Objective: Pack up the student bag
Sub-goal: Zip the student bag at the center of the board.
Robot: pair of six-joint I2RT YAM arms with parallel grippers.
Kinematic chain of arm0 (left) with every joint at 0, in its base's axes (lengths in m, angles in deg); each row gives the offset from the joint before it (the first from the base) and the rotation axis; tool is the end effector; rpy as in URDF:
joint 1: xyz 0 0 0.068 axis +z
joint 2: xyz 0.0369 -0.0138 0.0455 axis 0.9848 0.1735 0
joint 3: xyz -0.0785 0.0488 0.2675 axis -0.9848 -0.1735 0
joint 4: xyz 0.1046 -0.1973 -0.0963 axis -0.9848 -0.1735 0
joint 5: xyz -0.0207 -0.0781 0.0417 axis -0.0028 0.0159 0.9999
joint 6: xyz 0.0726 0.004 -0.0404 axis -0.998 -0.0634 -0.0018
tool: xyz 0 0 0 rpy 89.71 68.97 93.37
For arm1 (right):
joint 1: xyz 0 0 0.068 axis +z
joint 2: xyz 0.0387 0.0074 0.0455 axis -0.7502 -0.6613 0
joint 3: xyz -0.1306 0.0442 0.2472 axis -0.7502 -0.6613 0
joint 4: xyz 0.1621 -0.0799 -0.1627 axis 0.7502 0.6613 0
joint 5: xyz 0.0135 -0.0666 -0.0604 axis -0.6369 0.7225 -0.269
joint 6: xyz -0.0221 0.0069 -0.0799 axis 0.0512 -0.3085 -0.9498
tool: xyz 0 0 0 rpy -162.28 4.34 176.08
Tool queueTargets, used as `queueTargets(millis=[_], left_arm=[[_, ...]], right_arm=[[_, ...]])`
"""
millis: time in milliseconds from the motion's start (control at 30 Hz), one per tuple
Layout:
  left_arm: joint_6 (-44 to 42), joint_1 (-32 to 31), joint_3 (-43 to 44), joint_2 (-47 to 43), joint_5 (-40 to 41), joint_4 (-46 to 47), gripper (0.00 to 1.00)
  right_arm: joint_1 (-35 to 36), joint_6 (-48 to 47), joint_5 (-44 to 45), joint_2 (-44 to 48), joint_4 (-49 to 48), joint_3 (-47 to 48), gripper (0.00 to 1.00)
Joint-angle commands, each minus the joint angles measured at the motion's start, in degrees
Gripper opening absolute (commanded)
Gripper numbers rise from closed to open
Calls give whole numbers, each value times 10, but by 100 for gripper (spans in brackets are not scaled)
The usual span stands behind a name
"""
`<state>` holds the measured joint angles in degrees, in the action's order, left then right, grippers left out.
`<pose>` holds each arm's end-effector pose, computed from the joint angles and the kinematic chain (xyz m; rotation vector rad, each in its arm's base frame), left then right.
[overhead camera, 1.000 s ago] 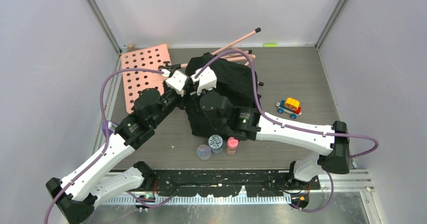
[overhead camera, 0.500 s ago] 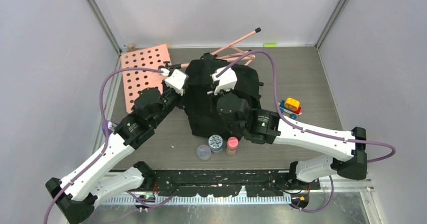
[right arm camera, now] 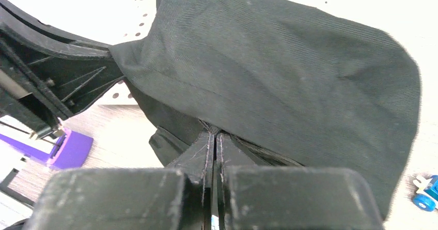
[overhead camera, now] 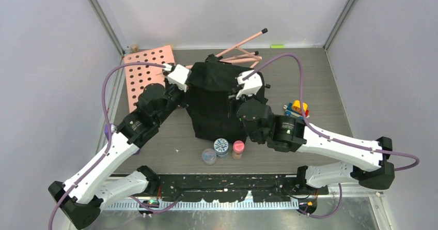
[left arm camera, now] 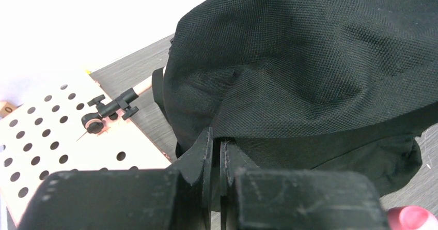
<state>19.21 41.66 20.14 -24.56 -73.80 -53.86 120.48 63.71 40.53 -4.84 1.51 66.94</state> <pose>0.1767 -0.1240 0.3913 0.4828 1.6534 -0.3138 0.1341 0.2307 0.4126 -0.2008 1.7271 0.3694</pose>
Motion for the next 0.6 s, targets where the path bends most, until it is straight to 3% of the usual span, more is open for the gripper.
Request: queueTargets(millis=[0,567], left_arm=[[1,48,40,4,106,16,0],[73,77,89,42,148,-40,0]], right_arm=[[-1,20,45,59,-1,7,0],[-1,100,61,105,73,-67,0]])
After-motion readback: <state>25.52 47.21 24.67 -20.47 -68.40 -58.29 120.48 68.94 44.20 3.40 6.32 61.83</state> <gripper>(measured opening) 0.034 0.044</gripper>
